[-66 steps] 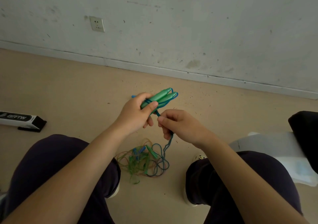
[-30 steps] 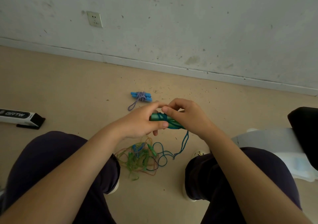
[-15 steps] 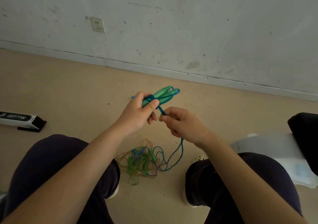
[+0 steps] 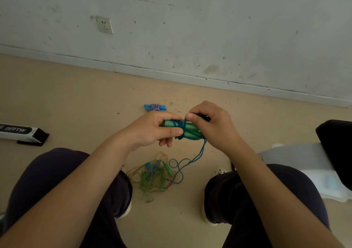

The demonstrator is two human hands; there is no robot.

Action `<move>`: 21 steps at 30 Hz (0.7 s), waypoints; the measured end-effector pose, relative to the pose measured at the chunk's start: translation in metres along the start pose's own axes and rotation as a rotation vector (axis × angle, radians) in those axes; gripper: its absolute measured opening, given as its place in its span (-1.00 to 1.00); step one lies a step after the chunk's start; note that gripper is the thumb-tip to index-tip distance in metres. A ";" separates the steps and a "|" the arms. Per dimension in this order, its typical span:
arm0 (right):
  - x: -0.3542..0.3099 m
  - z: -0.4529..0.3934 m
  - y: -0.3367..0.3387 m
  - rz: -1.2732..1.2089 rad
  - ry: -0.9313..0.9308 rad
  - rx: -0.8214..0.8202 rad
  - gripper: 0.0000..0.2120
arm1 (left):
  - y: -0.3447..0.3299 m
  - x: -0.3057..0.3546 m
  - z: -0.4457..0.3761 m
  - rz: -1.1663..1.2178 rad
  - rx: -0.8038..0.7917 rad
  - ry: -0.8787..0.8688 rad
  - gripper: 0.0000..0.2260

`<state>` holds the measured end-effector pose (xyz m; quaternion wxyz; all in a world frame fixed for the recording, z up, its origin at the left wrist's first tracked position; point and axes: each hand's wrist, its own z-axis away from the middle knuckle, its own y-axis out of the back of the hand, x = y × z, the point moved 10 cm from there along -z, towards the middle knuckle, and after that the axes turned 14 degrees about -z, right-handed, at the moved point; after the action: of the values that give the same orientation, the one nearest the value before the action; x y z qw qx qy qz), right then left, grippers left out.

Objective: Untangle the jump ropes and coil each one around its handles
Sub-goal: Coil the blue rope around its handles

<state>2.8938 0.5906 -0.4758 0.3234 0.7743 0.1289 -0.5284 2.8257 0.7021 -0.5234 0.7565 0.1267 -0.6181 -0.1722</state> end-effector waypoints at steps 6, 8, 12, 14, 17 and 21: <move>0.013 0.002 -0.012 -0.061 -0.139 -0.021 -0.87 | -0.008 0.000 0.004 0.036 -0.048 0.008 -0.75; 0.016 0.002 -0.017 -0.046 -0.159 -0.036 -0.88 | -0.012 -0.003 0.003 0.022 -0.033 0.041 -0.76; 0.019 -0.001 -0.016 -0.116 -0.175 -0.003 -0.86 | -0.006 -0.008 -0.001 -0.042 0.050 0.057 -0.80; 0.020 -0.002 -0.014 -0.146 -0.177 0.007 -0.82 | -0.003 -0.010 -0.003 -0.088 0.075 0.044 -0.80; 0.026 -0.002 -0.015 -0.173 -0.223 -0.017 -0.84 | 0.002 -0.010 -0.004 -0.070 0.136 0.034 -0.74; 0.036 0.003 -0.023 -0.415 -0.356 -0.060 -0.82 | 0.010 -0.003 -0.002 -0.017 0.203 -0.039 -0.56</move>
<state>2.8940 0.6008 -0.5174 0.2485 0.6165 0.2413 -0.7070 2.8280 0.7124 -0.5227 0.7261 0.2044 -0.6459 -0.1176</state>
